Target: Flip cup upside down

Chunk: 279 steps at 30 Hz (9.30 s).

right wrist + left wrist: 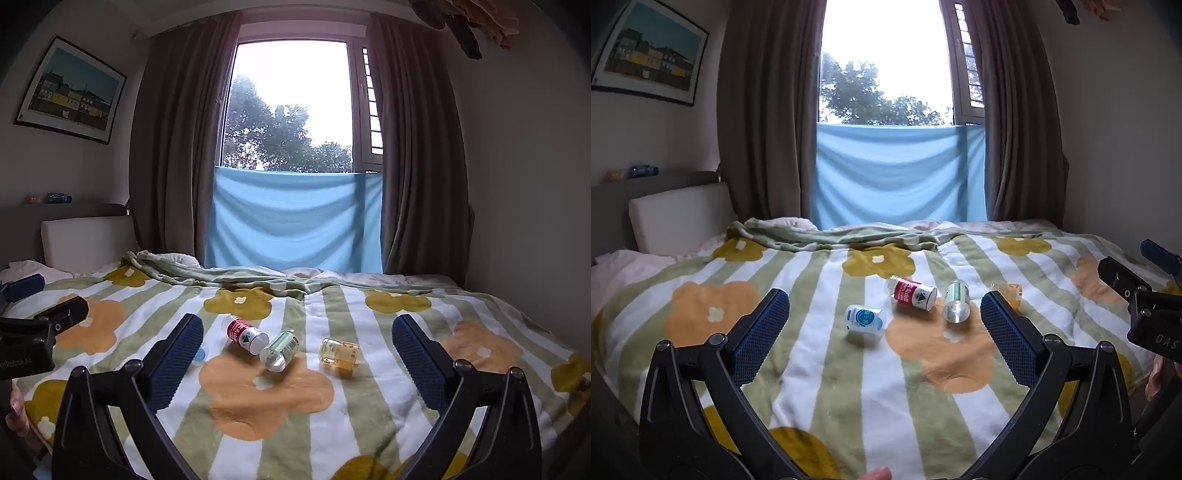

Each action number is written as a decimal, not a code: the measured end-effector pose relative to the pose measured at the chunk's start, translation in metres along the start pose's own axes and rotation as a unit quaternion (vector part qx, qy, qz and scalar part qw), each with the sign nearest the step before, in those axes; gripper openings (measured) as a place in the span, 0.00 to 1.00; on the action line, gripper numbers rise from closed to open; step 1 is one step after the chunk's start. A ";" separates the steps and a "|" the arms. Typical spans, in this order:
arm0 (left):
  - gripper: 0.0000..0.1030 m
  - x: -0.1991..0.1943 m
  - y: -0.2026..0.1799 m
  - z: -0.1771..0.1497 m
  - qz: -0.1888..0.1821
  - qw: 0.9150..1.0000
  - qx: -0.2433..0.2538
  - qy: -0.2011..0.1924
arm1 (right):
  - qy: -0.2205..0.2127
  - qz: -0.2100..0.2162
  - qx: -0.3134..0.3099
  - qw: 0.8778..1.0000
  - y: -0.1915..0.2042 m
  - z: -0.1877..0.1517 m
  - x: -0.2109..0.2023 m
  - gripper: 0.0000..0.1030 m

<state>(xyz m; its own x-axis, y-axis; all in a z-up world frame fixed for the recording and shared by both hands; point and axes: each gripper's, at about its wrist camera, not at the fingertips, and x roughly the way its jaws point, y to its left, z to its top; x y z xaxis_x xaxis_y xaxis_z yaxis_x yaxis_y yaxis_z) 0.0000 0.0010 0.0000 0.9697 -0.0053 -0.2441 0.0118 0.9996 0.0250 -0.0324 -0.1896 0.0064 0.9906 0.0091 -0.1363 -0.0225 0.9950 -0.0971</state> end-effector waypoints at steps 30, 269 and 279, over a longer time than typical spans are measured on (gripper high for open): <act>1.00 -0.004 0.010 0.003 0.007 1.000 -0.011 -0.008 | -0.006 -0.002 0.006 1.000 -0.004 0.003 -0.006 0.99; 0.60 0.222 -0.029 -0.077 -0.116 0.899 -0.274 0.321 | 0.059 0.238 0.015 0.969 -0.062 -0.102 0.045 1.00; 0.60 0.191 -0.081 -0.072 -0.066 0.983 -0.026 0.166 | 0.061 0.232 0.060 0.969 -0.063 -0.105 0.047 1.00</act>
<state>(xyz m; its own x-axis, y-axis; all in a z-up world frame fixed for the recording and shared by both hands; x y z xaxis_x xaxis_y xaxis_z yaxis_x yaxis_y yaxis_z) 0.1662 -0.0792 -0.1186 0.8269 -0.1350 -0.5459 0.1114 0.9908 -0.0763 0.0017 -0.2625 -0.0979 0.8543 0.4539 -0.2534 -0.4386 0.8910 0.1173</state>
